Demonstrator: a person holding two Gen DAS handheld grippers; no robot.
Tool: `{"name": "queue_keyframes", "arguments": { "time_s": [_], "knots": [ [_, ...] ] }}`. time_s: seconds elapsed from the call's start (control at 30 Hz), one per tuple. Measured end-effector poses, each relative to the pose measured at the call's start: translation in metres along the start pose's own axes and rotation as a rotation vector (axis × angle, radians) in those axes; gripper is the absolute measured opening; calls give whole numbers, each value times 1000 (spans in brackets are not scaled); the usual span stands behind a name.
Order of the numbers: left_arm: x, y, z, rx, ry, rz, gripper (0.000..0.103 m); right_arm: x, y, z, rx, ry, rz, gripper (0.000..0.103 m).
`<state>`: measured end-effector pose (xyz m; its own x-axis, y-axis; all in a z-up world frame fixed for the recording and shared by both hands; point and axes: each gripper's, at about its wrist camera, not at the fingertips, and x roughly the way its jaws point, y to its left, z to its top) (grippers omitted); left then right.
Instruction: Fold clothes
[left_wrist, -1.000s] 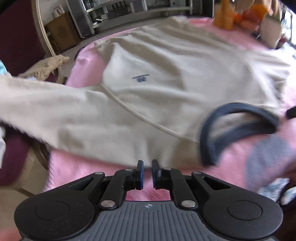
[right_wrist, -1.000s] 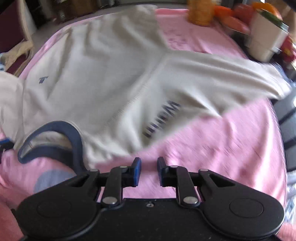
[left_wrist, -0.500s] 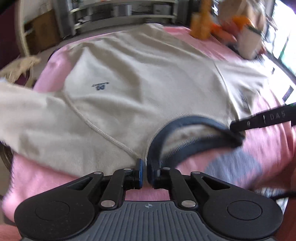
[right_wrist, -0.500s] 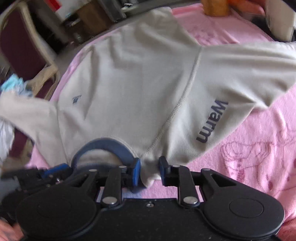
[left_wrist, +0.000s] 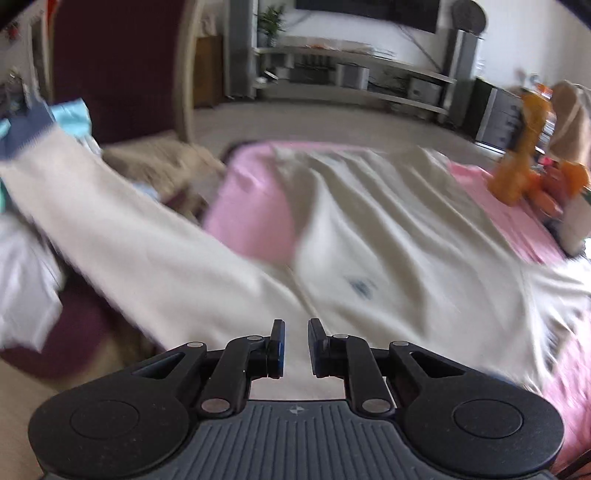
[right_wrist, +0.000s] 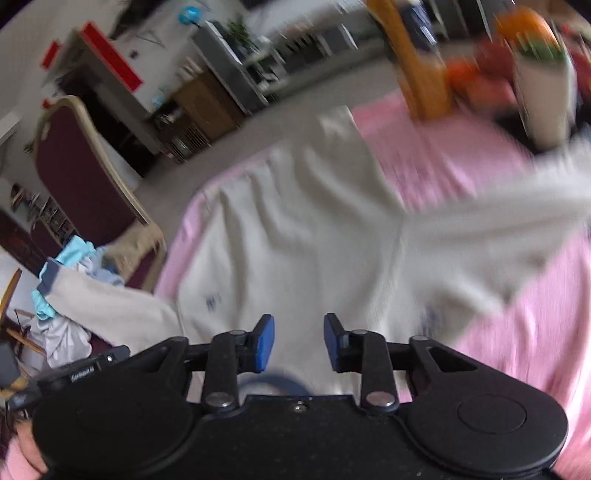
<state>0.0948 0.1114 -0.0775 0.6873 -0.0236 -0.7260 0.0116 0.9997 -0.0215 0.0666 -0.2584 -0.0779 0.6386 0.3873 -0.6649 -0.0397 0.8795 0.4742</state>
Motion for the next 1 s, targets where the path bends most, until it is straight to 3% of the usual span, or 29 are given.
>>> {"name": "queue_keyframes", "arguments": {
  "time_s": [0.17, 0.3, 0.37, 0.47, 0.53, 0.67, 0.77, 0.93, 1.0],
  "knots": [
    [71, 20, 30, -63, 132, -3, 14, 36, 9, 49, -127, -57, -79, 40],
    [123, 37, 27, -139, 211, 46, 14, 84, -23, 58, -47, -14, -106, 40],
    [131, 50, 23, -215, 212, 75, 19, 105, -48, 53, 43, 15, -106, 40],
    [125, 55, 22, -256, 200, 174, 17, 115, -70, 45, 157, 52, -158, 40],
    [118, 55, 21, -261, 182, 235, 12, 109, -72, 47, 161, 19, -184, 40],
    [97, 36, 19, -203, 124, 240, 14, 88, -81, 47, 216, -71, -202, 40],
    [92, 16, 17, -158, 110, 186, 22, 84, -93, 48, 280, -115, -250, 40],
    [111, -2, 9, -68, 176, 92, 24, 107, -108, 46, 336, -3, -210, 38],
    [114, -6, 6, -31, 193, 111, 28, 112, -112, 42, 323, 53, -268, 38]
  ]
}}
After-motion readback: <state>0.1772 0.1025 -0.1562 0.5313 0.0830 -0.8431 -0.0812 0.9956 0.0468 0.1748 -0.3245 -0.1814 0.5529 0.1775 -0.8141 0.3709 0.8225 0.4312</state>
